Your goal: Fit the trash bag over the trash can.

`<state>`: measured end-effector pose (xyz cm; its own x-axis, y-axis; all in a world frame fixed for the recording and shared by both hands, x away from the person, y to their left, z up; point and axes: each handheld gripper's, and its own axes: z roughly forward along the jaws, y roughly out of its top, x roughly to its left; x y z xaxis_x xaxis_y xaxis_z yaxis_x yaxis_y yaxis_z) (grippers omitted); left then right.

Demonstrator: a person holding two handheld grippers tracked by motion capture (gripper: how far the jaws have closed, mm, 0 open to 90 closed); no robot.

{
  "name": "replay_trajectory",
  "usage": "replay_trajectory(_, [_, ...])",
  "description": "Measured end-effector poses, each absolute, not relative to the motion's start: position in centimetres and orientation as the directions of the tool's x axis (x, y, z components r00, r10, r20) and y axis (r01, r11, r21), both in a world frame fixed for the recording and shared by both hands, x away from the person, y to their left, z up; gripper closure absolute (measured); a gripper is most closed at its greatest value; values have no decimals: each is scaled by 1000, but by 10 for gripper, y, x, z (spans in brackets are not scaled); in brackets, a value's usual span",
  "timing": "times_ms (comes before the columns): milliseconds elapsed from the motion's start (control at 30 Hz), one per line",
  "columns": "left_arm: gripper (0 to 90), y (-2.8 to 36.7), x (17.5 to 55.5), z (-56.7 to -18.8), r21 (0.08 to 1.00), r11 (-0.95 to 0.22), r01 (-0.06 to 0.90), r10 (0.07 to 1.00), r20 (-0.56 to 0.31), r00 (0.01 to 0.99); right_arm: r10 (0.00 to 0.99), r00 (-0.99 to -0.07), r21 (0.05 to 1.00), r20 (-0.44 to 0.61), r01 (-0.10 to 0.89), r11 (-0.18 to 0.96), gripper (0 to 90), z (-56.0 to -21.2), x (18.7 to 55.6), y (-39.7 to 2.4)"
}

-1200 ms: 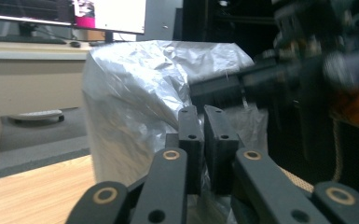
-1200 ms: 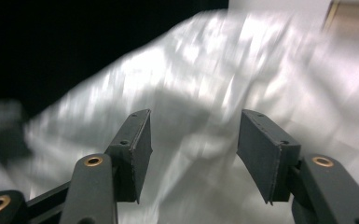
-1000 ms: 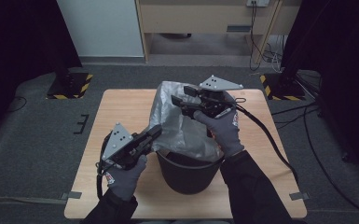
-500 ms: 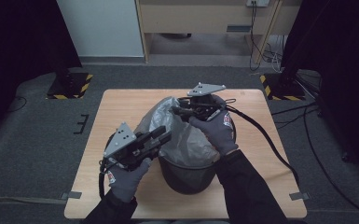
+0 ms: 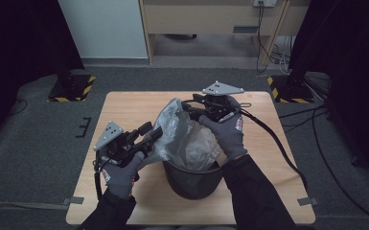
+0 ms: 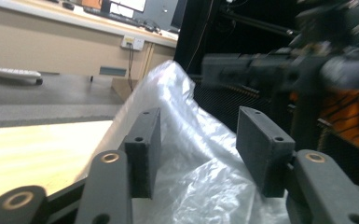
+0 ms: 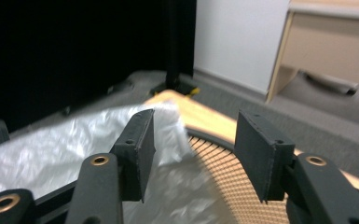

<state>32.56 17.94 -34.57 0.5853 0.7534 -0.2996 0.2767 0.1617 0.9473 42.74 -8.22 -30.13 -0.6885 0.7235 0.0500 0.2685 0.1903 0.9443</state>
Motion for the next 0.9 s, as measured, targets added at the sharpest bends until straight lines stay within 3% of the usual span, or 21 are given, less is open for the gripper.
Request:
replay_trajectory(200, [593, 177, 323, -344, 955, 153, 256, 769, -278, 576, 739, -671, 967, 59, 224, 125, 435, -296, 424, -90])
replay_trajectory(433, [886, 179, 321, -334, 973, 118, 198, 778, -214, 590, 726, -685, 979, 66, 186, 86, 455, -287, 421, -98])
replay_trajectory(767, [897, 140, 312, -329, 991, -47, 127, 739, -51, 672, 688, -718, 984, 106, 177, 33, 448, -281, 420, -100])
replay_trajectory(900, [895, 134, 313, -331, 990, -65, 125, 720, -40, 693, 644, -756, 974, 121, 215, 69, 432, -287, 423, -92])
